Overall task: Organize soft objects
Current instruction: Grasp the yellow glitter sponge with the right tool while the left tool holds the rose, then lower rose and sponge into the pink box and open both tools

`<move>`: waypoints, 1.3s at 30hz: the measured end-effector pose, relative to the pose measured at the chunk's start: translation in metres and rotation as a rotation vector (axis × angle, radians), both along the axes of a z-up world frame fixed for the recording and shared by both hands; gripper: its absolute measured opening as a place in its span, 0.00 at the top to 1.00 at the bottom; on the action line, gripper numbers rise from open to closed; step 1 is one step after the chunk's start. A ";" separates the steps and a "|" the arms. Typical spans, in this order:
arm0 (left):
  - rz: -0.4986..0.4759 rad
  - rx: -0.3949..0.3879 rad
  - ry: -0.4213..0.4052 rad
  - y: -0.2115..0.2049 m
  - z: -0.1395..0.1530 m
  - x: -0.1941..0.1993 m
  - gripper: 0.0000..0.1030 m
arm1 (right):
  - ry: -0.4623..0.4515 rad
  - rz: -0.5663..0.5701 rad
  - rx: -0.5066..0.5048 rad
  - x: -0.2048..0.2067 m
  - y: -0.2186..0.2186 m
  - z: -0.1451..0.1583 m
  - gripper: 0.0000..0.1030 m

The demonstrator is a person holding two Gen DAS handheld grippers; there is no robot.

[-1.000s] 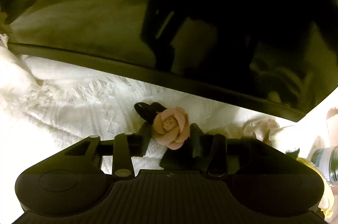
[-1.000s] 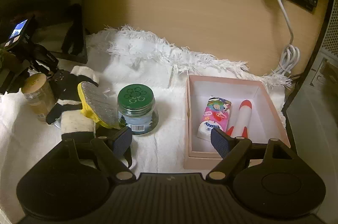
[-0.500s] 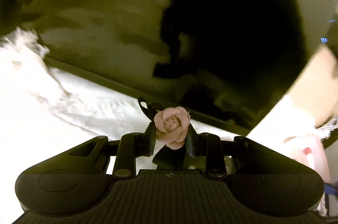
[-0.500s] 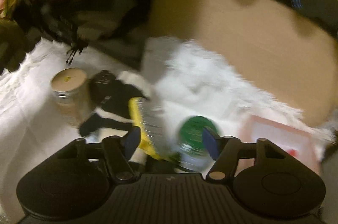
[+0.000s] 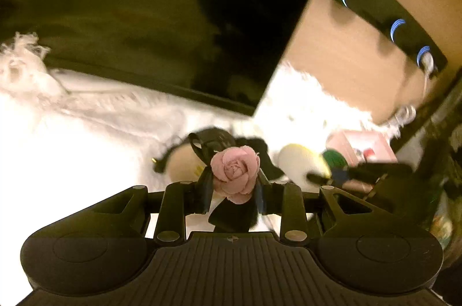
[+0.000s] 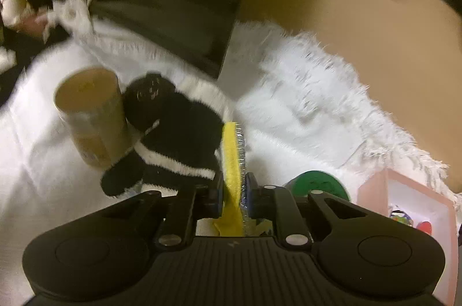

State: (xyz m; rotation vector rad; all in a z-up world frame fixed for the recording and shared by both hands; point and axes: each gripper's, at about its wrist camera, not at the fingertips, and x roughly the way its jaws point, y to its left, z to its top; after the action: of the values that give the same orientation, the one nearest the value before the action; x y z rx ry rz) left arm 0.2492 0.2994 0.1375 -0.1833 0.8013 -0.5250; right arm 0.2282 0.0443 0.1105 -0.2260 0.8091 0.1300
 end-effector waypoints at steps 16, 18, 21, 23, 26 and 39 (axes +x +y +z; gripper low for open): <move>-0.179 -0.033 -0.017 -0.101 0.018 -0.022 0.68 | -0.242 -0.144 0.166 -0.091 -0.118 0.113 0.86; -0.203 -0.044 -0.022 -0.116 0.023 -0.023 0.68 | -0.262 -0.183 0.167 -0.100 -0.137 0.119 0.86; -0.251 -0.073 -0.029 -0.144 0.028 -0.024 0.68 | -0.288 -0.241 0.172 -0.110 -0.162 0.126 0.86; -0.287 -0.097 -0.028 -0.165 0.031 -0.024 0.68 | -0.304 -0.277 0.179 -0.118 -0.177 0.130 0.86; -0.335 -0.127 -0.021 -0.198 0.032 -0.022 0.68 | -0.325 -0.329 0.175 -0.129 -0.197 0.130 0.86; -0.455 -0.156 0.101 -0.360 -0.012 0.007 0.62 | -0.242 -0.433 0.086 -0.168 -0.230 0.078 0.86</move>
State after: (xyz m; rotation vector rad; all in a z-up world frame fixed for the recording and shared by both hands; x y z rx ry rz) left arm 0.2558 -0.0608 0.1254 -0.1723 0.9053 -1.0158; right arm 0.0603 -0.1861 0.1888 0.0184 0.5936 -0.2652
